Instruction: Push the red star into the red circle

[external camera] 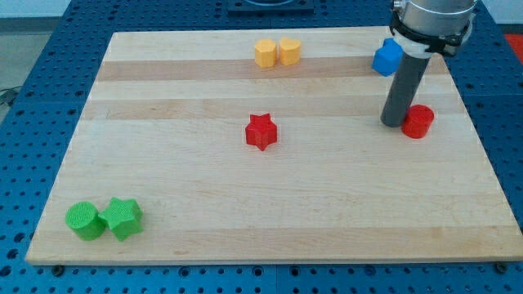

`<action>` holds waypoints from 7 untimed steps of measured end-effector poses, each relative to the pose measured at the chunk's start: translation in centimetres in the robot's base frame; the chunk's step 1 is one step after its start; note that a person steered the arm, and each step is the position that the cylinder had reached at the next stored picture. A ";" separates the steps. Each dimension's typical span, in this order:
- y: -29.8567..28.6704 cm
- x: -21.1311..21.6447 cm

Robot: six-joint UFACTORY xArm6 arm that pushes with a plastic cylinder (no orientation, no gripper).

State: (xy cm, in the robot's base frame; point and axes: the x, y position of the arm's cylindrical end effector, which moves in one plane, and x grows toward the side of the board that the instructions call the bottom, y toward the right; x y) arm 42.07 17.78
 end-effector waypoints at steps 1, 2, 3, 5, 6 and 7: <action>-2.1 0.3; -6.2 0.3; -10.3 0.3; -17.2 -1.0; -20.7 -1.8; -24.3 -1.1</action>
State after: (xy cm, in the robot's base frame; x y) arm 40.96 -6.49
